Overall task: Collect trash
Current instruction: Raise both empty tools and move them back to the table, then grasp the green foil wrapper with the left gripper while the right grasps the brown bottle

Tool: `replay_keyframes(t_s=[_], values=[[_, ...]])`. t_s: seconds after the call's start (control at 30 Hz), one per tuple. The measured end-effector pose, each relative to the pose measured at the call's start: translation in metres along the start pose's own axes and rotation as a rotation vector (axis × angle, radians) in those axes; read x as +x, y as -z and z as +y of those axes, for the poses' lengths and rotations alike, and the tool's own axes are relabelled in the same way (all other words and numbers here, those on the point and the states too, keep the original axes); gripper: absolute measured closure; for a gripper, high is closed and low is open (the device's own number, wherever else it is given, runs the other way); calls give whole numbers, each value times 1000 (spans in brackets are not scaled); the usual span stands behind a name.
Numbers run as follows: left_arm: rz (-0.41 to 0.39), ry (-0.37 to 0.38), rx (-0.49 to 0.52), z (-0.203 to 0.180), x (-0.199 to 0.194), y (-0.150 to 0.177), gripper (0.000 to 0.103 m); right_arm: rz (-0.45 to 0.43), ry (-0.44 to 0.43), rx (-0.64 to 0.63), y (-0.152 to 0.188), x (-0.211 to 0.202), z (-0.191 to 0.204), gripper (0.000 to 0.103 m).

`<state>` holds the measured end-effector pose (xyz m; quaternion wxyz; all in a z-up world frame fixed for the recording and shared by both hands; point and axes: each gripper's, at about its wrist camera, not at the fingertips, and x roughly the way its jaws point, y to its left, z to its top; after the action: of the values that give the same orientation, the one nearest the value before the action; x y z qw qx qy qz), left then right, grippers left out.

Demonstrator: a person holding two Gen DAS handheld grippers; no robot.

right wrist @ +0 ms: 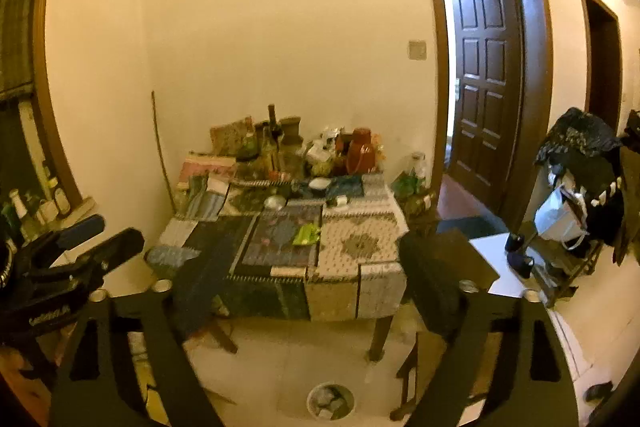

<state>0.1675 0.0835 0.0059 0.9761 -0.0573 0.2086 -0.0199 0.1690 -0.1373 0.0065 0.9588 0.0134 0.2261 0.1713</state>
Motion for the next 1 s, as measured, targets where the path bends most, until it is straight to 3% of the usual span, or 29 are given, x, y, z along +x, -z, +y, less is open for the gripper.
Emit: replay_keyframes(t_s=[0.07,0.27,0.7,1.0], values=[[1,-5,3,1,9,-3,5,-20,10,9,-3,3,-3,3],[23,-33,4,1,56,-12,5,-12,9,22,-14,47,-22,3],[46,-107,-41,-16,195,-70,5,17,-38,-18,-73,140,-75,3],[143,-173,-94,-14,289,-78,5,70,-72,-41,-99,212,-108,3]])
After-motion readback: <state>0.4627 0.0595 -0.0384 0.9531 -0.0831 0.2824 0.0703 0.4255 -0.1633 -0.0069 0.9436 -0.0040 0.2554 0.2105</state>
